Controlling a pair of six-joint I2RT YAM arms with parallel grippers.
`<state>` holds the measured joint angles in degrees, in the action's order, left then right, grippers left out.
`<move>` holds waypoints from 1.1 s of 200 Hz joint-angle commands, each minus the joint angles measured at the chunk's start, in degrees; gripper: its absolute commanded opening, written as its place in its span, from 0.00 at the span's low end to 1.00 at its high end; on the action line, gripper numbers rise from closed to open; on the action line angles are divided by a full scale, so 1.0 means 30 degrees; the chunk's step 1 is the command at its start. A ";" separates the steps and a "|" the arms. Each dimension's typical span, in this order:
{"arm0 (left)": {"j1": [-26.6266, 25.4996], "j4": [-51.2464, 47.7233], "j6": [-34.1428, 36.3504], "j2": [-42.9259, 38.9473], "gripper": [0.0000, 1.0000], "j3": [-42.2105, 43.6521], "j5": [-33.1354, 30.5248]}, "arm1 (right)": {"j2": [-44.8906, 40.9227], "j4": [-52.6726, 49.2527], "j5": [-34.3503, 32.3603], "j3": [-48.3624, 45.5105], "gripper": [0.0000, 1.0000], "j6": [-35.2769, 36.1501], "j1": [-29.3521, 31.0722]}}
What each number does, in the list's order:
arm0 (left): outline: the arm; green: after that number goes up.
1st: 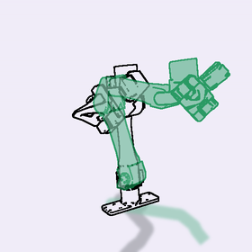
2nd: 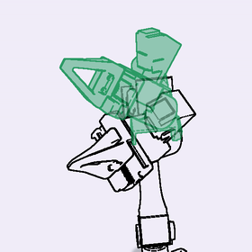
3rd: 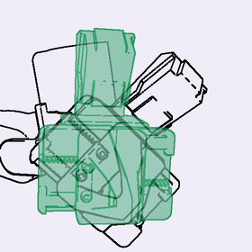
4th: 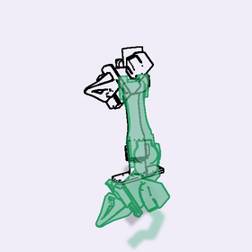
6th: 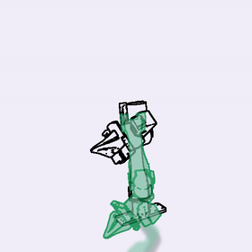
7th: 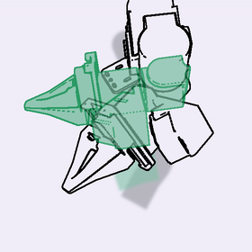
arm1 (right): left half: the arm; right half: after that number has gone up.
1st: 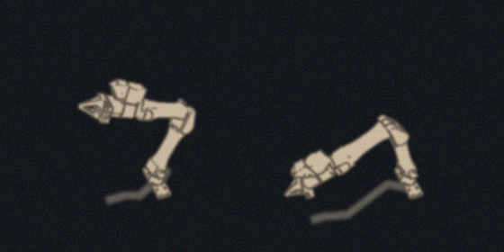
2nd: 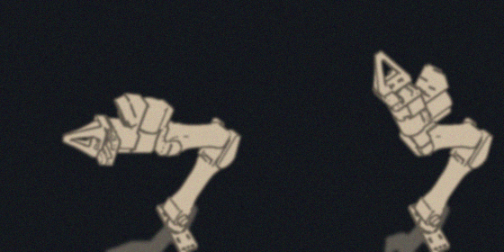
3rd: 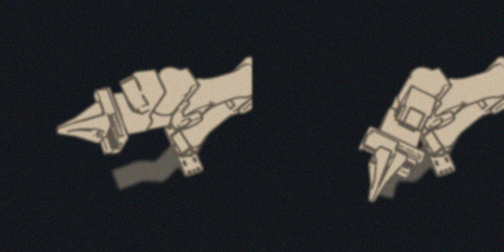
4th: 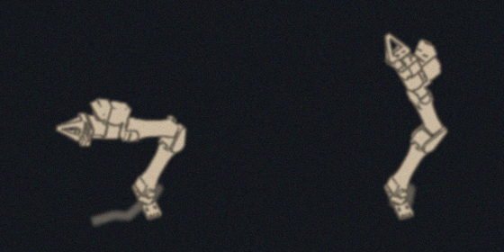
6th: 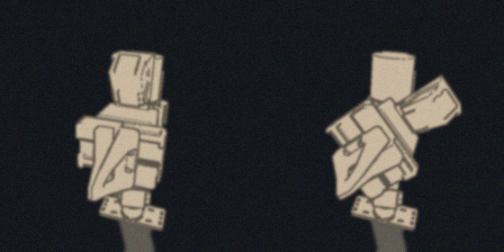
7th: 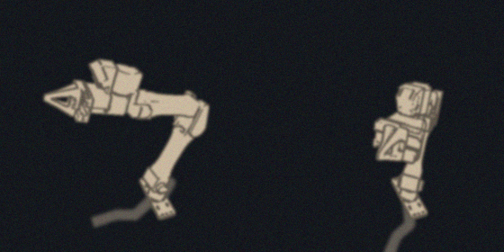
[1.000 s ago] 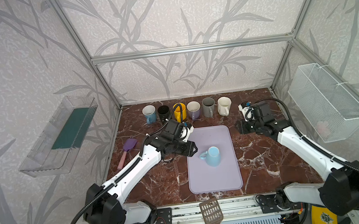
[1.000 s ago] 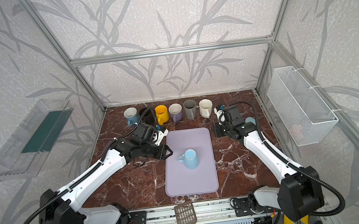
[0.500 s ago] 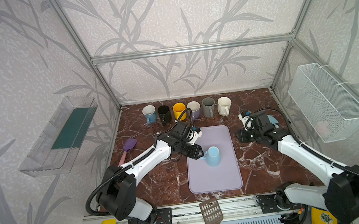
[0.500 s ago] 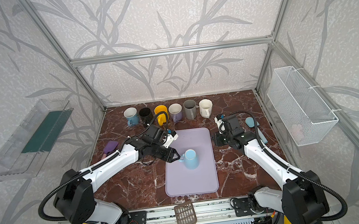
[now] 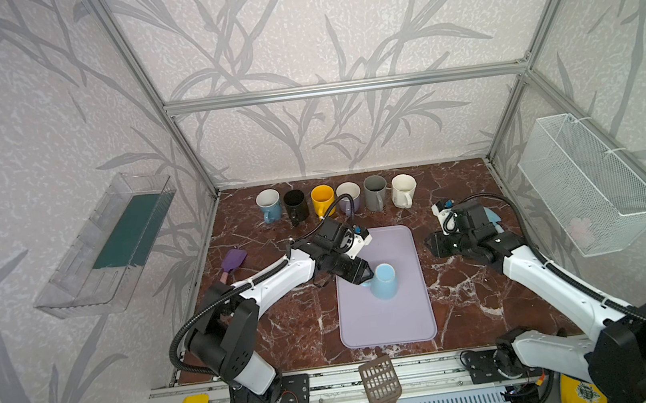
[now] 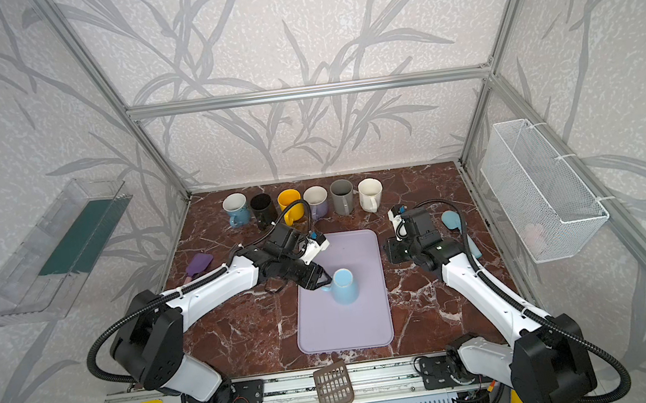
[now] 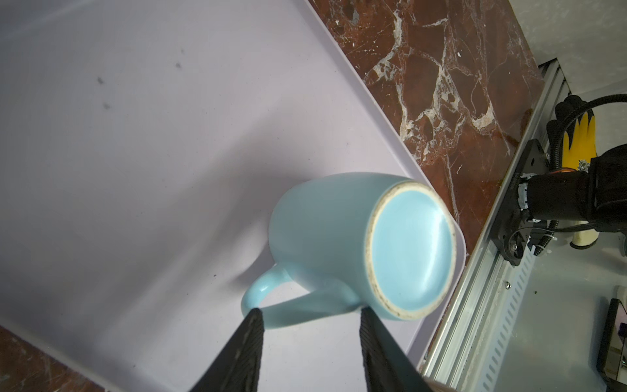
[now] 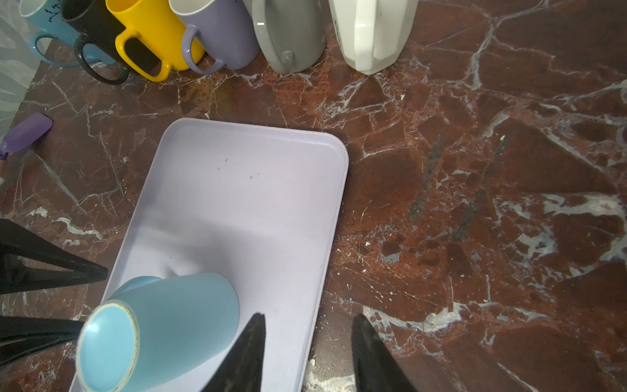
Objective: Turn the mug right side up
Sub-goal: 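Move the left gripper over the light-blue mug lying on the tray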
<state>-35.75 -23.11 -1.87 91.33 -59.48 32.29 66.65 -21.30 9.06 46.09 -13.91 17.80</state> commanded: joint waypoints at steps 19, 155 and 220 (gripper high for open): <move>-0.0068 0.0834 0.1097 0.0274 0.49 -0.0266 0.1432 | -0.0505 -0.0393 -0.0405 -0.0171 0.43 0.0123 0.0073; -0.2719 -0.1224 0.1915 0.1659 0.49 -0.1850 0.1457 | -0.0831 -0.0619 -0.0822 -0.0274 0.42 0.0154 0.0072; -0.4247 -0.2200 0.1410 0.1554 0.48 -0.2327 -0.3694 | -0.0897 -0.0633 -0.0911 -0.0457 0.42 0.0096 0.0072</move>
<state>-47.40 -26.70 1.87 95.83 -63.75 29.32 65.34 -22.41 7.09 45.36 -13.72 17.80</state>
